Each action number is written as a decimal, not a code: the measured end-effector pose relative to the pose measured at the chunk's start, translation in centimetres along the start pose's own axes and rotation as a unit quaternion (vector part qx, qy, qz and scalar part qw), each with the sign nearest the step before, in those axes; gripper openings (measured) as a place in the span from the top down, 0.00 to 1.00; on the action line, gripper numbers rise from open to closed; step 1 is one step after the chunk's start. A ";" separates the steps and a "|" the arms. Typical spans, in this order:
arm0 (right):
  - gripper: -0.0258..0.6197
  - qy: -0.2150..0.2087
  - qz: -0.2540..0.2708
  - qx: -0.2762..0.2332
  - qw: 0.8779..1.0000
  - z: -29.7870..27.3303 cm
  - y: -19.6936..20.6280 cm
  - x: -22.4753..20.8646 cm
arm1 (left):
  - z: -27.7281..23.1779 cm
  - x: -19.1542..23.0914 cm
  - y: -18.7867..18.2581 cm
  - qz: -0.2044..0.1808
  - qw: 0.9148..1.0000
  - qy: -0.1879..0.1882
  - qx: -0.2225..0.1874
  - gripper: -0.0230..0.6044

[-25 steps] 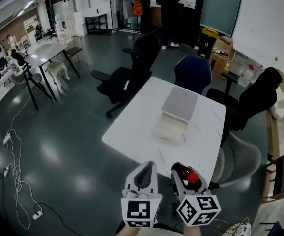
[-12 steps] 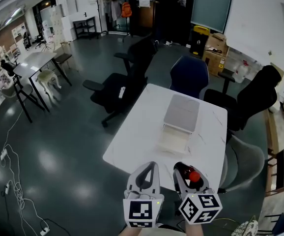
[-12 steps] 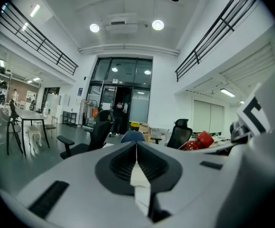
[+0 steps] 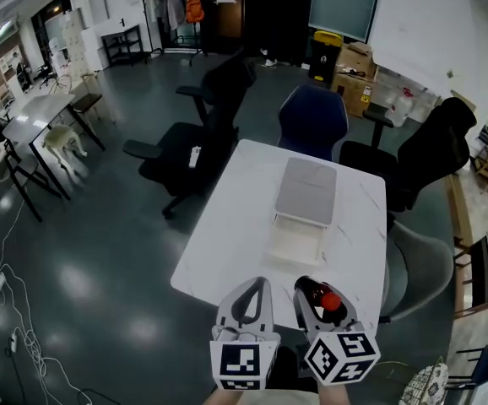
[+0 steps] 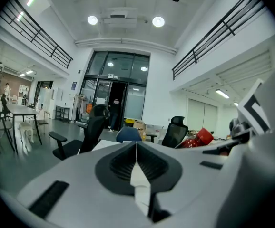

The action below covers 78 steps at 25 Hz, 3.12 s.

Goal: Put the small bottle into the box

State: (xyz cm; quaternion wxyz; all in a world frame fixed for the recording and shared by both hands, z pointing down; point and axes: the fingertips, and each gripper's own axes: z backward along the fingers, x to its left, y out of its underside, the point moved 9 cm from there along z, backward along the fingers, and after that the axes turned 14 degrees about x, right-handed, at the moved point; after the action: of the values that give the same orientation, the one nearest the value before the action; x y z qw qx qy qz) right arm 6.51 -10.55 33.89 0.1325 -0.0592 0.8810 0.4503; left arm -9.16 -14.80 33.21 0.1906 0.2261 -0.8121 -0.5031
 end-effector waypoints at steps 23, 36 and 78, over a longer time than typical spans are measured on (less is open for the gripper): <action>0.61 -0.006 -0.012 0.056 0.998 -9.4 -4.8 -6.8 | -11.4 1.2 -2.6 0.033 0.998 -0.010 0.053 0.93; 0.61 -0.010 -0.027 0.110 0.993 -15.2 -6.1 -10.4 | -18.1 2.0 -2.1 0.034 0.994 -0.011 0.104 0.93; 0.61 0.019 -0.016 0.272 0.962 -26.3 -2.1 -14.5 | -27.2 3.4 4.4 0.066 0.973 0.006 0.221 0.93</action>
State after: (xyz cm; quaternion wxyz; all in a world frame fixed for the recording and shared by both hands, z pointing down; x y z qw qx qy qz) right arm 16.16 -33.29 51.16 0.1341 -0.0437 0.9716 0.1898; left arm 1.84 -34.83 48.94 0.1738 0.2114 -0.9152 -0.2958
